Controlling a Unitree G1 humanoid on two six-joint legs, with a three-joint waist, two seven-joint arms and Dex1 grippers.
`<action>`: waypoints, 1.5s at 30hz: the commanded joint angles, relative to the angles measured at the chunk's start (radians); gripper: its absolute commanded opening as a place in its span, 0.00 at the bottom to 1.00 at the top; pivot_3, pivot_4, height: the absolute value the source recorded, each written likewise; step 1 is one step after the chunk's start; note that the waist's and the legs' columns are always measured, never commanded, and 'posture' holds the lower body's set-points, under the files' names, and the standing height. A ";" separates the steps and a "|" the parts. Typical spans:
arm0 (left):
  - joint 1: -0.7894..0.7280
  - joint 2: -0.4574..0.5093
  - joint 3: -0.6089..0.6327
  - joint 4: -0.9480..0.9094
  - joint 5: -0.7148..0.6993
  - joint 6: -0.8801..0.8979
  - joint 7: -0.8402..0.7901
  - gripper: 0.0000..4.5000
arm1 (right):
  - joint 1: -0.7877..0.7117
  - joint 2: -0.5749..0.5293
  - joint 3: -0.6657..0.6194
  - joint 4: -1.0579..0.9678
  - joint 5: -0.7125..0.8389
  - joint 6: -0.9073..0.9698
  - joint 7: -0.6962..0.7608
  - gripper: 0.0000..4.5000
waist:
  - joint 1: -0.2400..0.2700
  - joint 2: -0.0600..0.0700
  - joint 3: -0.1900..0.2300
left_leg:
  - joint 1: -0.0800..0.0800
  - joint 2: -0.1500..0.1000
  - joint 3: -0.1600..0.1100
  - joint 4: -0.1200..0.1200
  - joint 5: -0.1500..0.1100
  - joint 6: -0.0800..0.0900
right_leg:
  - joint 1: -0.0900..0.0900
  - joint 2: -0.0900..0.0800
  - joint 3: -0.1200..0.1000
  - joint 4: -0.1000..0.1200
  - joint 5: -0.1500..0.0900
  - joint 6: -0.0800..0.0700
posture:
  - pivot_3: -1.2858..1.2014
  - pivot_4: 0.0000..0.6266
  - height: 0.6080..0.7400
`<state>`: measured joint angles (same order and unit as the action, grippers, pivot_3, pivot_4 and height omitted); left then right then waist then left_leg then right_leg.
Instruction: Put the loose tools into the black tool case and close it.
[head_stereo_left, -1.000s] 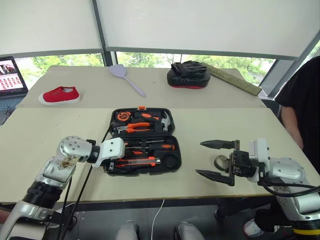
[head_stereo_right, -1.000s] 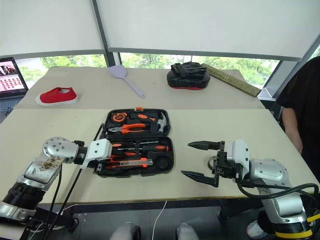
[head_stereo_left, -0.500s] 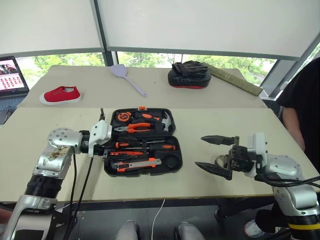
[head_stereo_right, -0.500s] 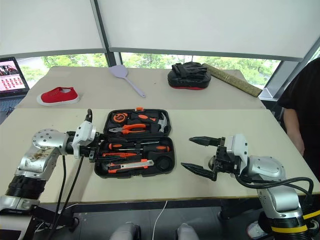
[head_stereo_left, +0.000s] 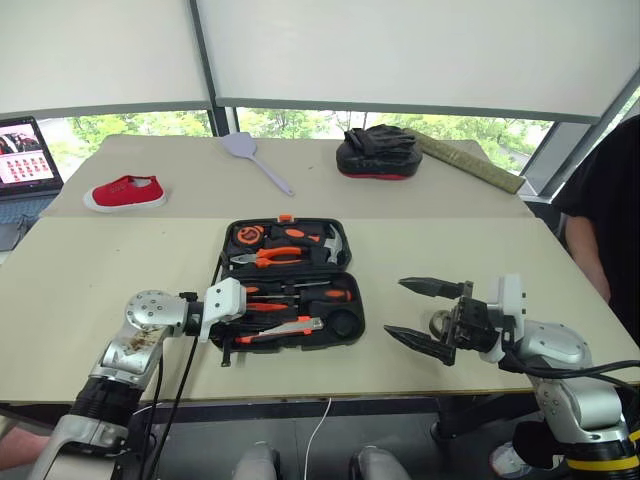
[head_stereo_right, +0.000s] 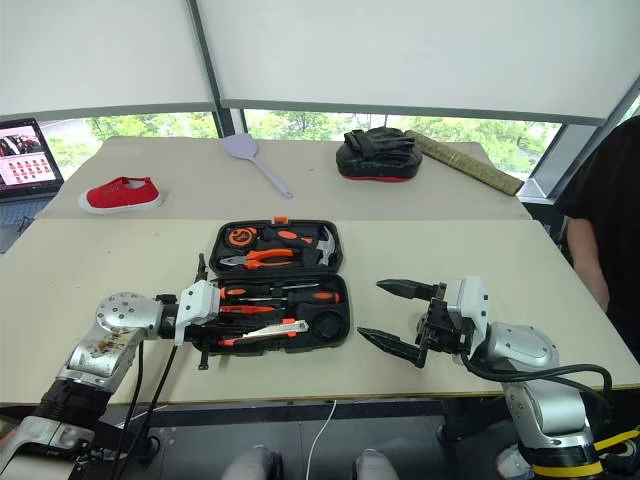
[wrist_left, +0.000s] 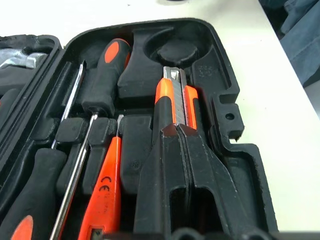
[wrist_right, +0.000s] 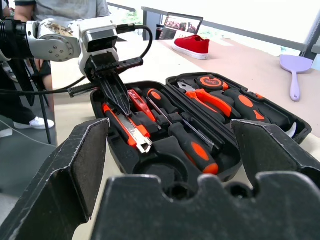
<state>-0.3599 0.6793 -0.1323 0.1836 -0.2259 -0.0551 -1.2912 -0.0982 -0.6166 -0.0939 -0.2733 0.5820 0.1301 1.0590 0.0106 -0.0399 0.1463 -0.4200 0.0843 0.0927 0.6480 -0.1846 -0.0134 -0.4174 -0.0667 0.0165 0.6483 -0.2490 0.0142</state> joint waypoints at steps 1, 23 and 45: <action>0.068 0.050 -0.063 0.056 0.106 0.050 0.016 0.00 | 0.005 -0.003 -0.027 -0.030 0.005 -0.010 -0.009 1.00 | -0.004 0.002 -0.003 | 0.000 0.000 0.000 0.000 0.000 0.000 | 0.000 0.001 0.001 0.000 0.000 0.000 | 0.52 0.24 1.00; 0.291 0.037 0.326 -0.185 -0.387 0.064 -0.127 0.78 | 0.404 -0.091 -0.433 0.086 -0.102 -0.147 -0.041 1.00 | -0.008 0.011 -0.009 | 0.010 0.000 -0.004 -0.005 -0.007 0.001 | 0.010 0.004 0.004 -0.004 -0.006 -0.002 | 0.52 0.24 1.00; 0.353 -0.010 0.312 -0.358 -0.449 0.097 -0.113 0.99 | 0.085 -0.379 0.034 -0.086 -0.232 0.479 -0.157 1.00 | -0.009 0.009 -0.007 | 0.007 -0.002 -0.005 -0.005 -0.011 0.001 | 0.005 0.006 0.011 -0.007 -0.013 0.001 | 0.52 0.24 1.00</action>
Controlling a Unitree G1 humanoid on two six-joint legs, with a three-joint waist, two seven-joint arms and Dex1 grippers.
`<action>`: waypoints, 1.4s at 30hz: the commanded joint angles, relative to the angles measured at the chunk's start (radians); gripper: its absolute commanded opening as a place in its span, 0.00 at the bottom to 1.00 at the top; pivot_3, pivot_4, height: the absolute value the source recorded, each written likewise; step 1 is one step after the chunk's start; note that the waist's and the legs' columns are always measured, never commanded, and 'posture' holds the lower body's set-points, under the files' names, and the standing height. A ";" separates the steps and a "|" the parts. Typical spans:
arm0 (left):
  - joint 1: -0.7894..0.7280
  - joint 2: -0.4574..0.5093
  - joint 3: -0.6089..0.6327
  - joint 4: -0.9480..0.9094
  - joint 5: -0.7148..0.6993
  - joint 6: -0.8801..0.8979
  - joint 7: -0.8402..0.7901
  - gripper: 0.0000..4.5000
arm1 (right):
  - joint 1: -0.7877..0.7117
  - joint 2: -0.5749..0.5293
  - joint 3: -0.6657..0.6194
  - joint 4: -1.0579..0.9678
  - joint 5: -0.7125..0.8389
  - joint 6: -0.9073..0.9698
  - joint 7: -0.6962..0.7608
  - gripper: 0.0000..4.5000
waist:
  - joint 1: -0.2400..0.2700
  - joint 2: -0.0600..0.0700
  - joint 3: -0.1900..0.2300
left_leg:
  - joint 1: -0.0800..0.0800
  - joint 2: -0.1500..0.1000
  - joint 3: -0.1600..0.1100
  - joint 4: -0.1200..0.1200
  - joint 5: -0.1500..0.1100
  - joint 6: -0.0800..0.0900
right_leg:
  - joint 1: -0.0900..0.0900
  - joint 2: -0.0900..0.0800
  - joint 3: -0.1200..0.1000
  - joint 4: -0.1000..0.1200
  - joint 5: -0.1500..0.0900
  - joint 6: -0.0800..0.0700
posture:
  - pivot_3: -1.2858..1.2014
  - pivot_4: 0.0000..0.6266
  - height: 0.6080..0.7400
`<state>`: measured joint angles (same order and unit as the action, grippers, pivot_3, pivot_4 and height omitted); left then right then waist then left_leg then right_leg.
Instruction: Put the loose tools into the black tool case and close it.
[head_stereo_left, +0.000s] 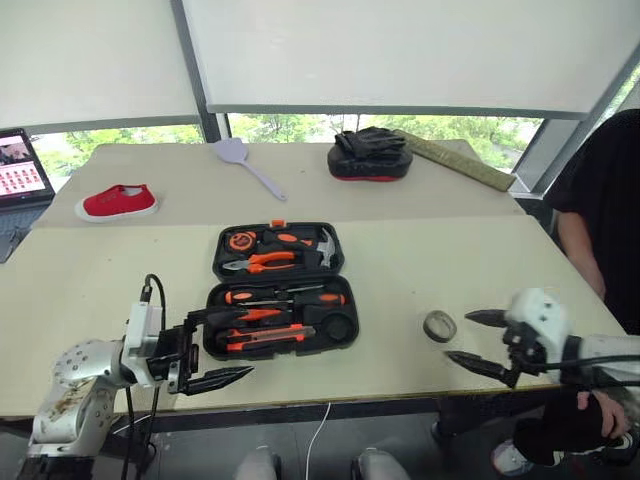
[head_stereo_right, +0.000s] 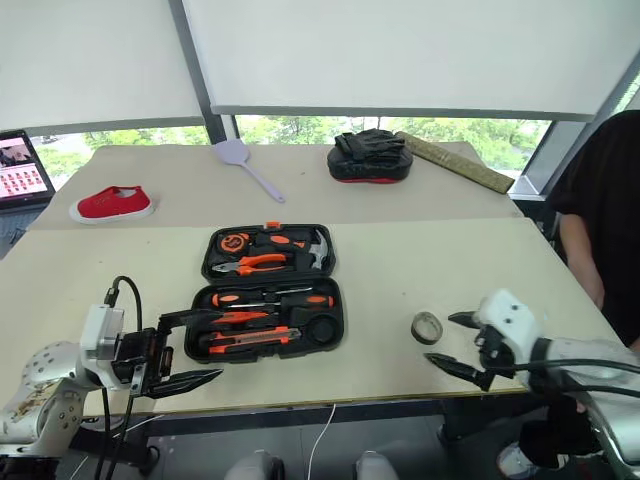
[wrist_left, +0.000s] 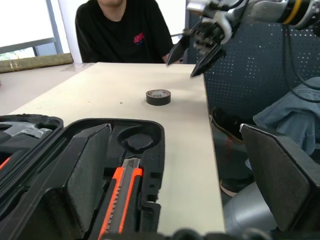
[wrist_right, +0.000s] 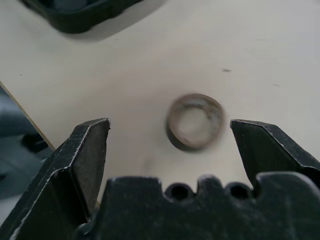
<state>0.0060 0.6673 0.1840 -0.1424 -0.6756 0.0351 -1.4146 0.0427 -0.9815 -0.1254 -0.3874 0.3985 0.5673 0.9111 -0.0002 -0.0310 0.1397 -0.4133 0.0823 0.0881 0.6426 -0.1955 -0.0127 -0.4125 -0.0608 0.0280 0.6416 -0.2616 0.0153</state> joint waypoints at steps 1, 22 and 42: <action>-0.016 0.002 -0.005 -0.034 0.002 0.007 0.014 0.99 | -0.088 -0.010 0.104 0.057 -0.082 0.039 -0.017 1.00 | 0.003 0.000 0.000 | -0.003 -0.001 0.000 0.000 -0.001 0.001 | -0.003 0.000 0.001 0.000 0.003 -0.001 | 0.52 0.24 1.00; 0.045 0.015 0.045 -0.063 0.006 -0.009 0.052 1.00 | -0.468 0.154 0.239 0.074 0.040 0.152 0.147 0.01 | -0.018 -0.002 0.001 | -0.008 0.000 0.002 0.004 -0.002 0.004 | -0.011 0.003 0.008 0.003 0.005 0.002 | 0.52 0.24 1.00; 0.128 0.022 0.094 -0.071 0.023 -0.035 0.077 1.00 | -0.711 0.301 0.632 0.148 -0.110 0.346 0.099 0.01 | 0.000 -0.003 0.001 | -0.009 -0.001 0.005 0.004 -0.002 0.004 | -0.013 0.002 0.007 0.004 0.006 -0.001 | 0.52 0.24 1.00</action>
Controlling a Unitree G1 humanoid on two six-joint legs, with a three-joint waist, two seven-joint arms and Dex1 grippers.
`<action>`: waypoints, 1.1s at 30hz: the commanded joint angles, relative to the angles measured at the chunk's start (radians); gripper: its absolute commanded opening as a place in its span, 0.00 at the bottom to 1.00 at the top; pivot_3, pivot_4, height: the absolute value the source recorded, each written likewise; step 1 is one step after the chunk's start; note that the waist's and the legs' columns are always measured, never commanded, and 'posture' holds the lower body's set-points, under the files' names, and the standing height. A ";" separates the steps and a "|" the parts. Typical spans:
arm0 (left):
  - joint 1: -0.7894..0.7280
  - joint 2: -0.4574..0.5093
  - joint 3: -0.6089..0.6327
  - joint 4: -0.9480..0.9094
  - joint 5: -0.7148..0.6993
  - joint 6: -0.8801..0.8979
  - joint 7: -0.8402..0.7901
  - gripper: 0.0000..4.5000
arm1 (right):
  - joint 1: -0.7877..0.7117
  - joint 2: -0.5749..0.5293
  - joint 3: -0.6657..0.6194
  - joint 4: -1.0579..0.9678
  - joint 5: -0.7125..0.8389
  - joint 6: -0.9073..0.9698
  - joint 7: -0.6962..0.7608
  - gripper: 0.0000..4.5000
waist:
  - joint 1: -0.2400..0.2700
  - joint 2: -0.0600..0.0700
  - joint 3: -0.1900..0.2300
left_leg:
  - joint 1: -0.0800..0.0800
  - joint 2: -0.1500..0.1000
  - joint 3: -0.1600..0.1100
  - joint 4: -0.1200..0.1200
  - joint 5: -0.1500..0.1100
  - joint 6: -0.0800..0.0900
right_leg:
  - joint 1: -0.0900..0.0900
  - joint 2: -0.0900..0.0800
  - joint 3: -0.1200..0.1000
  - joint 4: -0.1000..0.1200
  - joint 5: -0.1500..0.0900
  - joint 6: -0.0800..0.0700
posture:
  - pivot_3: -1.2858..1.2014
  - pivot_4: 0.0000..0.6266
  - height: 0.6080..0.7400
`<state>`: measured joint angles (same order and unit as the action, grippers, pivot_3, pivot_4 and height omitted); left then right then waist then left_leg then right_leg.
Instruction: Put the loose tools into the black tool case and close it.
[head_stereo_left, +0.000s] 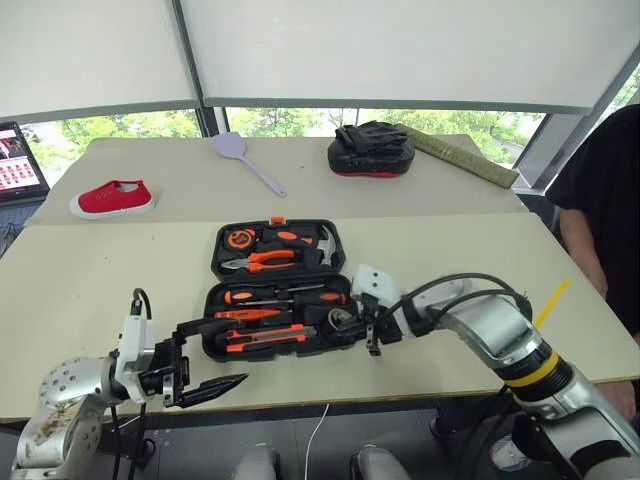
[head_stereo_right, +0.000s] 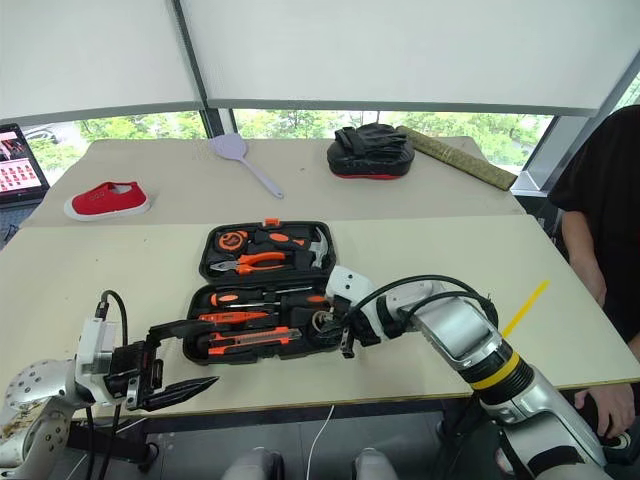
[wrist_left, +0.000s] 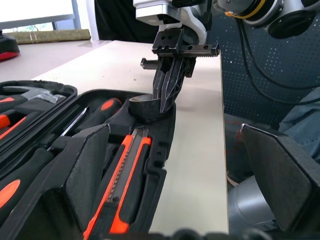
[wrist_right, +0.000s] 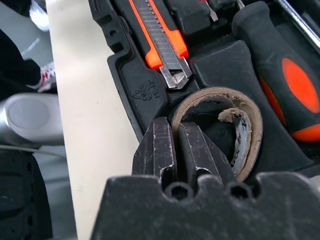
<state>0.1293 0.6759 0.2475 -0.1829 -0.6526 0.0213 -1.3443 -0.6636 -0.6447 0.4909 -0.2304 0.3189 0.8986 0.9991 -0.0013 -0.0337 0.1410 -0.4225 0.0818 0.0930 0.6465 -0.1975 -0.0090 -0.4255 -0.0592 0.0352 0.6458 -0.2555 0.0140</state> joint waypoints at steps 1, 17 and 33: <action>0.005 0.014 0.032 -0.029 0.003 -0.021 0.009 1.00 | -0.003 -0.044 0.024 -0.011 -0.032 0.004 0.027 0.09 | 0.004 0.000 0.000 | 0.000 0.000 0.000 0.000 0.000 0.000 | 0.000 0.000 0.000 0.000 0.000 0.000 | 0.52 0.24 1.00; -0.138 0.065 0.196 0.207 0.081 0.232 0.460 0.61 | 0.058 -0.089 -0.301 0.210 0.012 -0.356 0.101 0.43 | 0.007 -0.005 0.001 | 0.003 0.000 0.000 0.000 0.000 0.000 | 0.002 0.000 -0.001 0.000 0.000 0.000 | 0.52 0.24 1.00; -0.466 0.015 -0.093 0.385 0.259 0.439 0.536 0.02 | -0.265 0.281 -0.209 1.104 -0.305 -0.986 0.009 0.00 | -0.015 -0.006 0.003 | -0.001 0.000 0.000 -0.003 0.001 -0.002 | -0.002 0.003 0.001 0.001 0.003 0.000 | 0.52 0.24 1.00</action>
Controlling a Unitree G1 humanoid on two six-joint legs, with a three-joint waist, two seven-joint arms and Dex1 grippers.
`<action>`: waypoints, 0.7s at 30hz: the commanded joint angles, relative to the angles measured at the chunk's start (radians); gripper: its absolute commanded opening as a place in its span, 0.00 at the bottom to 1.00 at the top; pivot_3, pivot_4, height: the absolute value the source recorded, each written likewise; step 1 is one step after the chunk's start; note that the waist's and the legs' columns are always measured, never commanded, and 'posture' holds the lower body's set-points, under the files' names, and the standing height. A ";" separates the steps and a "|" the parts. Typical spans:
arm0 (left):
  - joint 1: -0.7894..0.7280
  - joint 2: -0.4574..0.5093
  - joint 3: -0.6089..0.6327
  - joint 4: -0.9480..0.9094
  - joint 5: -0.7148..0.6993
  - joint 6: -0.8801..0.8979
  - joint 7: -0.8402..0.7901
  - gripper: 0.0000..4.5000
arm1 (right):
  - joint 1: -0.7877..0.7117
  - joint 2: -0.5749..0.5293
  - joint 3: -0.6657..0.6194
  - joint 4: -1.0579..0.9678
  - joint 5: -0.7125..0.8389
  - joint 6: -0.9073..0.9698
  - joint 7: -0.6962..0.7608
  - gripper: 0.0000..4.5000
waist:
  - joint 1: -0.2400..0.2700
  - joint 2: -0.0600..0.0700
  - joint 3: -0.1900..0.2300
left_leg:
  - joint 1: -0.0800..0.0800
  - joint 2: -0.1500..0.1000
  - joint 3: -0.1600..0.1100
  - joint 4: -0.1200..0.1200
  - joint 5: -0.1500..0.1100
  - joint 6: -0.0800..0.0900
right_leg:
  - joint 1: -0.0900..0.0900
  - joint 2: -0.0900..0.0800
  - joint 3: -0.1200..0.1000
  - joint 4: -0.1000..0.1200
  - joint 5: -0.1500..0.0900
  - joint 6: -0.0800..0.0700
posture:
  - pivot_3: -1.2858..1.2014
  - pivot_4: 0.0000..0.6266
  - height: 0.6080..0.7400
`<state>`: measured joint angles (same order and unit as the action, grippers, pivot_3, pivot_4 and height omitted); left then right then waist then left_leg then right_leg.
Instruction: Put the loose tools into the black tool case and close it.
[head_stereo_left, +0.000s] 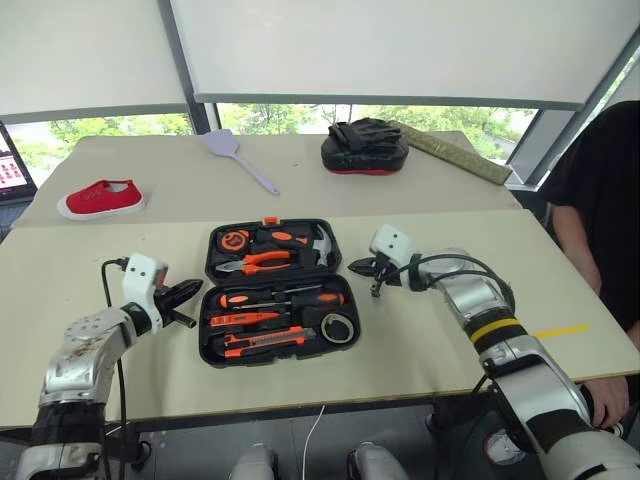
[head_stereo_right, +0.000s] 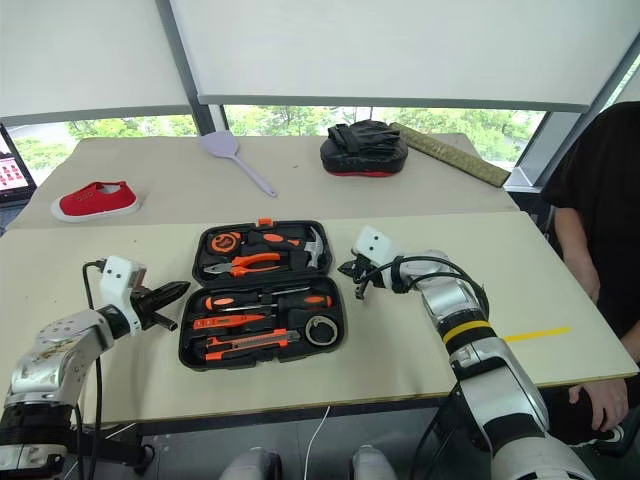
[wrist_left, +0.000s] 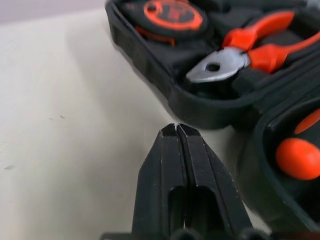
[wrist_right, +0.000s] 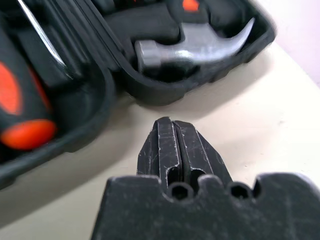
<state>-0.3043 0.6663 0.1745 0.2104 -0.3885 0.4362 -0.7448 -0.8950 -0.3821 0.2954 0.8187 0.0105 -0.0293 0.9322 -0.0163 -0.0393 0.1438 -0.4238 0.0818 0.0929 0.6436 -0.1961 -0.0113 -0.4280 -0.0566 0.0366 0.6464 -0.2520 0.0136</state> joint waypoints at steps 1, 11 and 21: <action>-0.040 0.026 -0.027 -0.005 -0.004 0.010 -0.088 0.02 | -0.028 0.023 -0.015 0.050 0.013 -0.064 0.116 0.00 | 0.001 0.000 0.000 | 0.000 0.000 0.000 0.000 0.000 0.000 | 0.000 0.000 0.000 0.000 0.000 0.000 | 0.52 0.24 1.00; -0.019 0.010 -0.066 -0.058 -0.004 -0.067 -0.251 0.02 | 0.154 -0.054 -0.050 -0.290 0.051 0.087 0.226 0.00 | 0.014 0.000 0.000 | -0.001 -0.001 0.000 0.000 0.000 0.000 | 0.000 -0.001 -0.001 0.000 0.000 0.000 | 0.52 0.24 1.00; 0.108 0.116 0.063 -0.094 -0.037 0.075 -0.222 0.39 | 0.276 -0.212 -0.139 -0.480 0.083 0.250 0.233 0.31 | 0.007 0.000 0.000 | 0.000 -0.001 0.000 0.001 0.000 0.000 | 0.000 -0.001 0.000 0.001 0.000 0.000 | 0.52 0.24 1.00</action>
<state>-0.2078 0.7277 0.1797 0.1578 -0.4153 0.4622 -0.9904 -0.6345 -0.5408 0.2024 0.4280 0.0581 0.1566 1.1319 -0.0095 -0.0390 0.1441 -0.4235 0.0813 0.0926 0.6446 -0.1961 -0.0116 -0.4275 -0.0578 0.0363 0.6474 -0.2523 0.0139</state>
